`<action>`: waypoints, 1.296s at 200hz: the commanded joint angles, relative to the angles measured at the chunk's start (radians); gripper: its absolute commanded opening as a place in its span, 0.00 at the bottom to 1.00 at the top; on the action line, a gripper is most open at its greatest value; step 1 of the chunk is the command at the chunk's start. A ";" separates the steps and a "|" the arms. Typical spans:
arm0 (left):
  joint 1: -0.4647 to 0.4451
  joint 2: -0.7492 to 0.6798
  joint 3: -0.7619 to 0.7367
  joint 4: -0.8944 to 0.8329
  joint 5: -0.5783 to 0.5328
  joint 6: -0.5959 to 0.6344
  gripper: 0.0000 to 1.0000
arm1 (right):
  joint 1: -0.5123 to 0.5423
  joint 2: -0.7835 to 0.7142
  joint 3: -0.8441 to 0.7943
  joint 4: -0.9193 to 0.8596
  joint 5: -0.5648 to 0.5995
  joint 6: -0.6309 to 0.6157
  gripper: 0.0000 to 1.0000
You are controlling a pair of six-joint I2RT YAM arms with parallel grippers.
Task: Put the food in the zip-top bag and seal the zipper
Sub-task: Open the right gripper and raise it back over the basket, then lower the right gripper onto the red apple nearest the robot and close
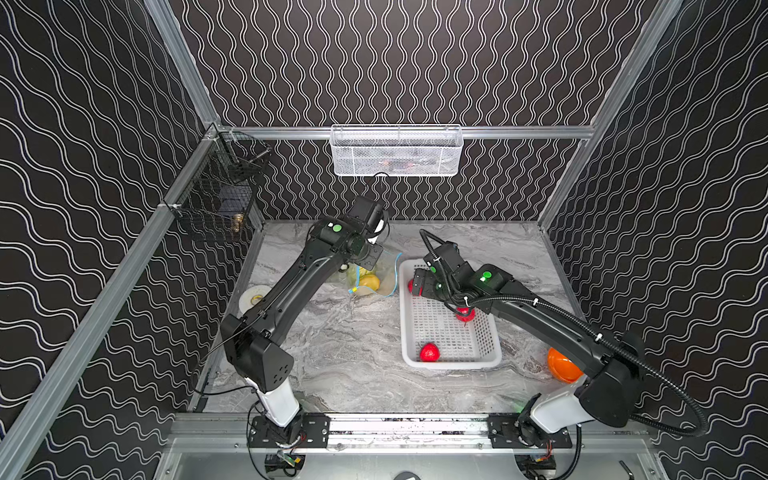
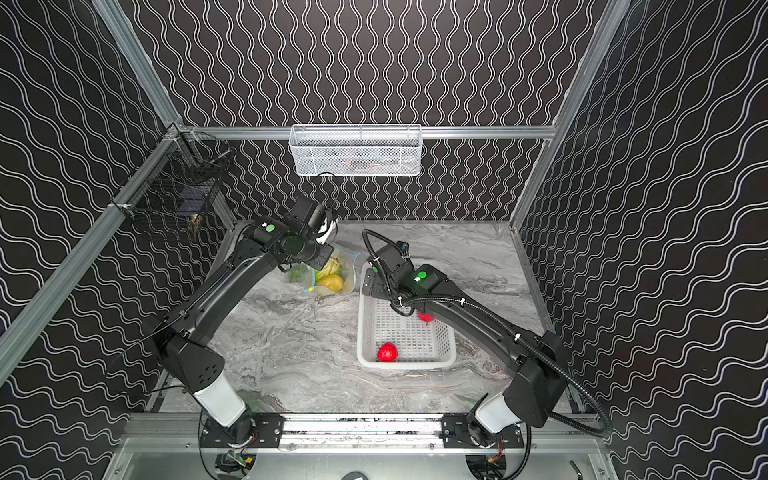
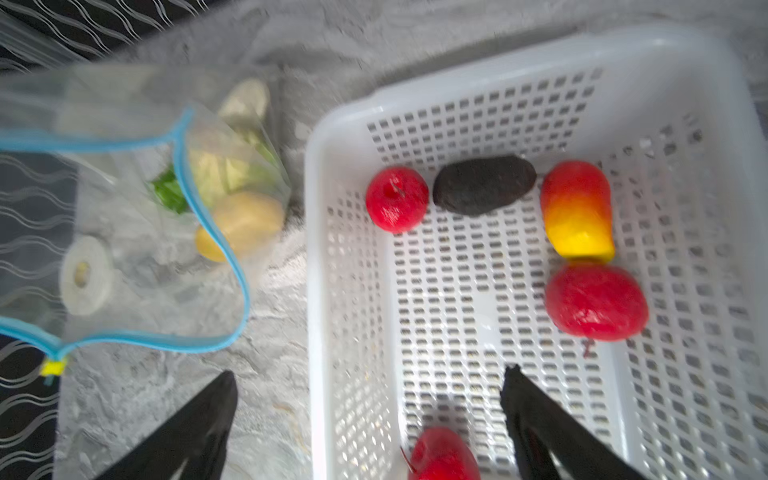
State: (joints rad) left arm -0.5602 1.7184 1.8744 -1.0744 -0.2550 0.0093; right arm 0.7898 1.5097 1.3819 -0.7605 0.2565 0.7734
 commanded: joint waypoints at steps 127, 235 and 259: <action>0.001 -0.016 -0.010 0.018 0.006 0.004 0.00 | 0.002 -0.041 -0.085 -0.154 -0.201 0.017 0.99; 0.001 -0.016 -0.012 0.021 -0.002 0.005 0.00 | 0.025 -0.076 -0.212 -0.106 -0.322 0.017 0.99; 0.001 -0.013 -0.009 0.019 -0.007 0.006 0.00 | 0.044 -0.043 -0.215 -0.118 -0.316 0.020 0.99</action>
State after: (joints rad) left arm -0.5602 1.7092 1.8645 -1.0710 -0.2550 0.0093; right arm 0.8200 1.4433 1.1706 -0.8791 -0.0551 0.7780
